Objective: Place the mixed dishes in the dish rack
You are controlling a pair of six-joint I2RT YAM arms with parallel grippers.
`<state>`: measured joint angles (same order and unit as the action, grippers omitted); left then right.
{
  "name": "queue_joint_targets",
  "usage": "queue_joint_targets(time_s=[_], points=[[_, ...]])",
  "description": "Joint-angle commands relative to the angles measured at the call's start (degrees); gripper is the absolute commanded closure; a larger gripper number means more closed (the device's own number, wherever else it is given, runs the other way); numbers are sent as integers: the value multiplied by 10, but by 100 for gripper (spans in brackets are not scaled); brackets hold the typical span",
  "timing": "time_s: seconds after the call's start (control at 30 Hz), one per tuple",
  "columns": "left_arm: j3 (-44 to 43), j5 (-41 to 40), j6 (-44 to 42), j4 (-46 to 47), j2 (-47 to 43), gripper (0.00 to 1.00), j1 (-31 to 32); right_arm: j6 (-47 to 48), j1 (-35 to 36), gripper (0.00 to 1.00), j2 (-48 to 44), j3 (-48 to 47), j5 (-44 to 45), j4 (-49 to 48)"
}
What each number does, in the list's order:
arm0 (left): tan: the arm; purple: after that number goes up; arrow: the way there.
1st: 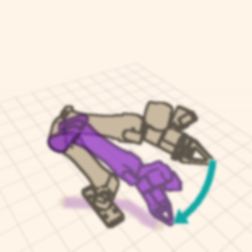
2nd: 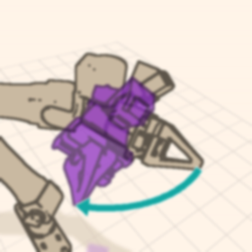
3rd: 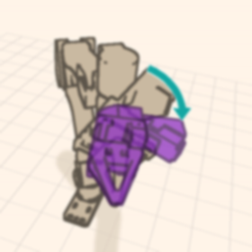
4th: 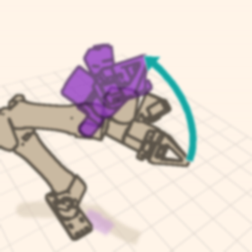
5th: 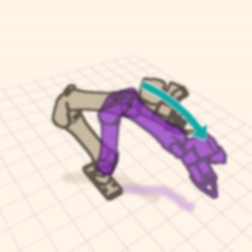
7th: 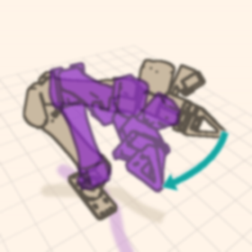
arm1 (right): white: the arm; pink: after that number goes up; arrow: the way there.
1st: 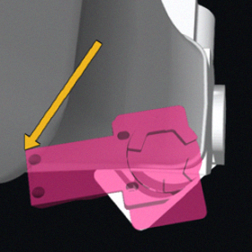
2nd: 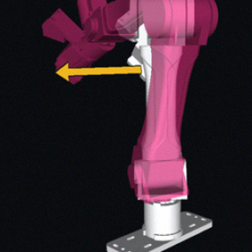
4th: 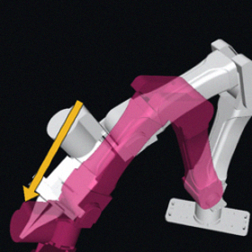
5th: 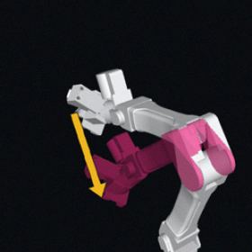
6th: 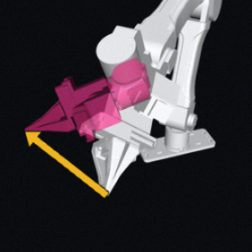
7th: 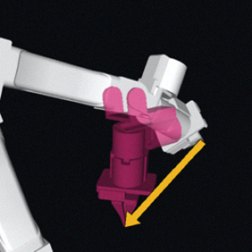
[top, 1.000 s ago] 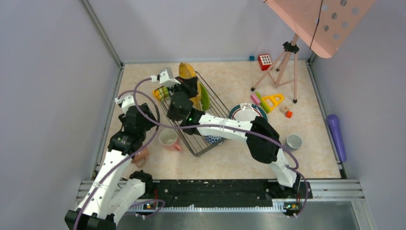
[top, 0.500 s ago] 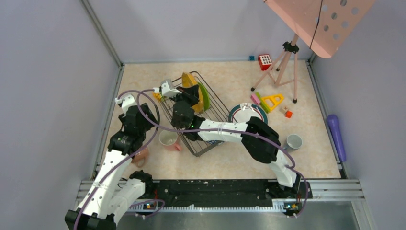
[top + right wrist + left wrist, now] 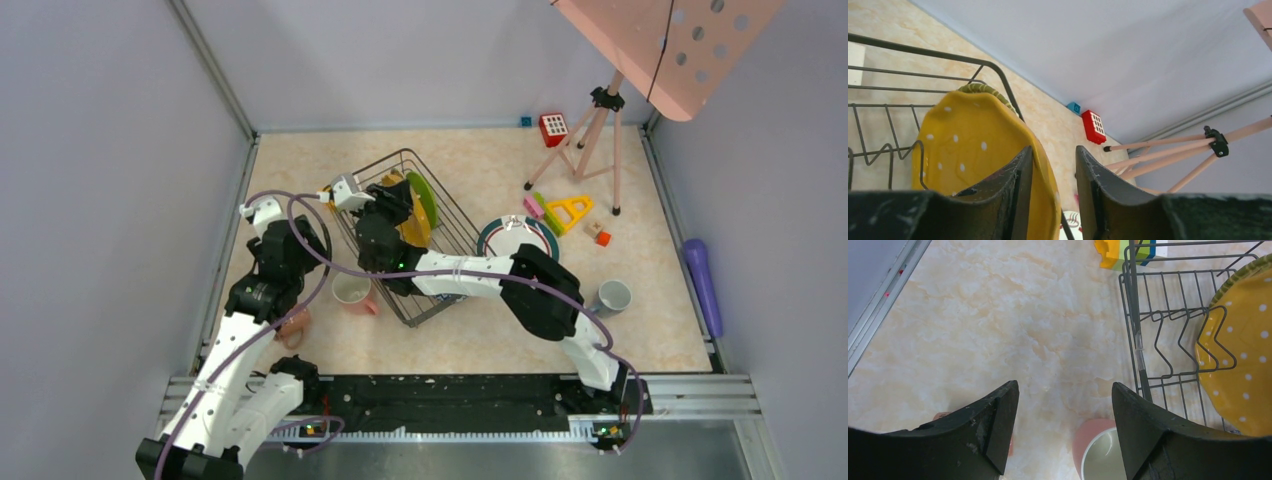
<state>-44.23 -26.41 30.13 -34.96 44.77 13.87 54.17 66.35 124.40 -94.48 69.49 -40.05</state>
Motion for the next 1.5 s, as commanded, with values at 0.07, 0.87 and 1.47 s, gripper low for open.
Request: queue_joint_targets(time_s=[0.07, 0.87, 1.47], points=[[-12, 3, -3, 12, 0, 27, -2, -75, 9, 58, -29, -23, -37, 71], [-4, 110, -44, 40, 6, 25, -3, -581, -59, 37, -291, 31, -252, 513], [6, 326, -131, 75, 20, 26, -3, -853, -399, 40, -617, 444, -579, 603]])
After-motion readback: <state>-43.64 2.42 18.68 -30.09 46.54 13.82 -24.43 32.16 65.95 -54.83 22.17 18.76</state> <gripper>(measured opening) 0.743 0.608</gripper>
